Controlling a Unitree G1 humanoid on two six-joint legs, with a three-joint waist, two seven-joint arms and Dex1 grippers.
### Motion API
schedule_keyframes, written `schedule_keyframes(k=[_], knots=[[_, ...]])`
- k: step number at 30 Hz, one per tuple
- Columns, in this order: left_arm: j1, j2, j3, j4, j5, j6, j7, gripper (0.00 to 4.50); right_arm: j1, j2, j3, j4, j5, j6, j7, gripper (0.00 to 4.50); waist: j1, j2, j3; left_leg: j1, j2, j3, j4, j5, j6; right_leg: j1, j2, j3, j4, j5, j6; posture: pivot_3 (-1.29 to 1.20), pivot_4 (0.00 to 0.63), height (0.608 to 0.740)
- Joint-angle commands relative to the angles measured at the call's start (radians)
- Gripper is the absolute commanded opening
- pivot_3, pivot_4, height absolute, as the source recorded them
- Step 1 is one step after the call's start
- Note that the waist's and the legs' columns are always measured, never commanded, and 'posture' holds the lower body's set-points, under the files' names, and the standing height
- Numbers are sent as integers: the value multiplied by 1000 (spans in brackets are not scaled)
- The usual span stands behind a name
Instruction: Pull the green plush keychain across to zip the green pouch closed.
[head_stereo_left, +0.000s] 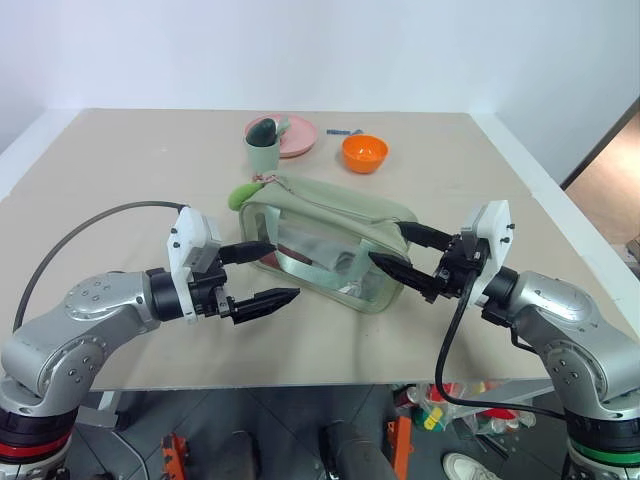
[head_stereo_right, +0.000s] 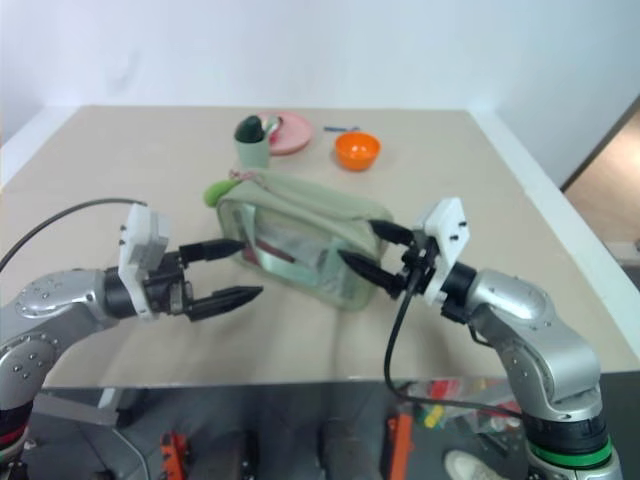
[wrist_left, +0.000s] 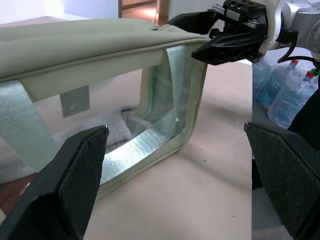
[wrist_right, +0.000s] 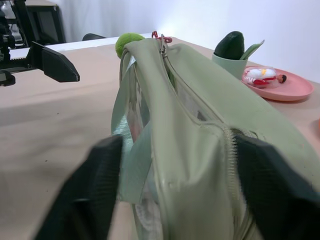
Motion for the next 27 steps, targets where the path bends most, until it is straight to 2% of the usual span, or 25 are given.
schedule_keyframes(k=[1,6,7,13,21,24,27], knots=[[-6,-1,7,-37,-1,-9,13,4500,-17,0,-4,-24,18,2,8,1898,0,0,0,0,0,0,0,0,0,0,0,0,0,0,0,0,150,740],[-6,-3,2,-39,-3,-7,25,4500,-5,-3,0,-27,12,-3,22,158,0,0,0,0,0,0,0,0,0,0,0,0,0,0,0,0,150,740],[-7,-4,1,-38,-2,-7,26,4500,-3,-8,3,-26,6,-6,29,19,0,0,0,0,0,0,0,0,0,0,0,0,0,0,0,0,150,740],[-16,-6,-12,-26,7,-13,26,4500,-27,-75,58,36,-97,-110,154,19,0,0,0,0,0,0,0,0,0,0,0,0,0,0,0,0,150,740],[-14,-9,-16,-26,19,-19,31,4500,-274,-60,97,292,-129,-313,407,19,-2,0,1,1,0,1,1,0,0,0,0,0,0,2,-1,0,150,740],[-2,-10,-8,-38,16,-16,40,4500,-331,-56,117,400,-145,-404,528,19,-1,0,1,0,0,1,1,0,0,0,1,0,0,2,-1,0,150,740],[13,-7,3,-53,13,-12,53,4500,-363,-43,132,477,-163,-461,589,19,0,0,1,0,0,0,0,0,0,0,1,-1,0,1,2,0,150,740]])
